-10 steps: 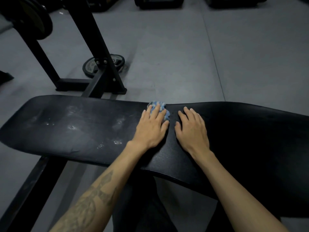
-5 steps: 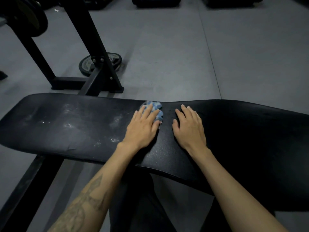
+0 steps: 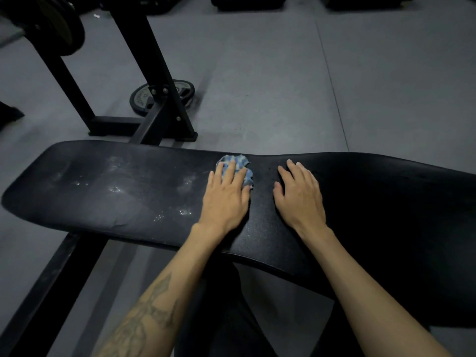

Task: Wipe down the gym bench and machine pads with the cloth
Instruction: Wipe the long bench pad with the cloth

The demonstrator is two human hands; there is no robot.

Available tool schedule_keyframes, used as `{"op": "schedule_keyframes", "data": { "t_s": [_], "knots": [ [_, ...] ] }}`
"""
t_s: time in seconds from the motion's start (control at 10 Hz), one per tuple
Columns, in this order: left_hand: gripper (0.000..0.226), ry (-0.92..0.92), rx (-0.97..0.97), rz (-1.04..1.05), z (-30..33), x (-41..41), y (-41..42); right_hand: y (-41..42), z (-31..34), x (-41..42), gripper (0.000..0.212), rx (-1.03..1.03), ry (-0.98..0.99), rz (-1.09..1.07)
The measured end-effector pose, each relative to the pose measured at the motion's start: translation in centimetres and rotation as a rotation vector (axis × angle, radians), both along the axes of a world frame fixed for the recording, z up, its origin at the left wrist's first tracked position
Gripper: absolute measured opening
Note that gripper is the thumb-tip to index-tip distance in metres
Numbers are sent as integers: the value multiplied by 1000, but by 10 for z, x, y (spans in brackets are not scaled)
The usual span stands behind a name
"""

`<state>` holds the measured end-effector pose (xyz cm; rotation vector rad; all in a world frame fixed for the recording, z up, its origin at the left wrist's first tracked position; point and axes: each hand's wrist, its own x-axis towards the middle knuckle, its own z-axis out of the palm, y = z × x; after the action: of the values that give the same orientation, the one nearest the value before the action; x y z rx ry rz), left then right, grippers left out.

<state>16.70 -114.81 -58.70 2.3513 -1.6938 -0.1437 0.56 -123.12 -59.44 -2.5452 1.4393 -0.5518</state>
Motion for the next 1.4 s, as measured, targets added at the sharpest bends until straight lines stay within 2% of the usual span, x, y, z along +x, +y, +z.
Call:
{"op": "schedule_keyframes", "data": {
  "t_s": [0.1, 0.2, 0.3, 0.4, 0.5, 0.6, 0.7, 0.8, 0.9, 1.1, 1.2, 1.3, 1.4],
  "knots": [
    [65, -26, -4, -101, 0, -23, 15, 0, -1, 0, 49, -2, -6, 1],
    [69, -66, 15, -228, -2, -13, 29, 0, 0, 0, 49, 12, -6, 0],
    [58, -56, 14, -101, -3, 3, 23, 0, 0, -1, 49, 14, -4, -1],
    [53, -34, 17, -13, -3, -14, 17, 0, 0, 0, 48, 12, -6, -3],
    [59, -84, -1, -143, -6, -31, 34, 0, 0, 0, 48, 15, -7, -4],
    [61, -89, -2, -163, -6, -16, 45, 1, 1, -1, 49, 17, -8, -2],
    [68, -47, -6, -17, -3, -11, 41, 1, 2, 0, 49, 27, -2, -6],
    [67, -43, -13, -34, -2, -34, 44, 2, 3, 0, 49, 23, -6, -4],
    [59, -85, -30, -178, -6, -35, 62, 3, 4, -1, 48, 23, -12, -2],
    [64, -43, -44, 16, -7, -18, 58, 3, 4, -1, 48, 30, -11, -2],
    [61, -84, -43, -93, -6, -44, 69, 3, 3, 0, 48, 26, -14, -3],
    [56, -116, -41, -184, -9, -37, 81, 3, 4, -1, 48, 26, -1, -3],
    [59, -96, -64, -48, -11, -19, 74, 3, 5, -1, 49, 26, -2, -1]
  ]
}}
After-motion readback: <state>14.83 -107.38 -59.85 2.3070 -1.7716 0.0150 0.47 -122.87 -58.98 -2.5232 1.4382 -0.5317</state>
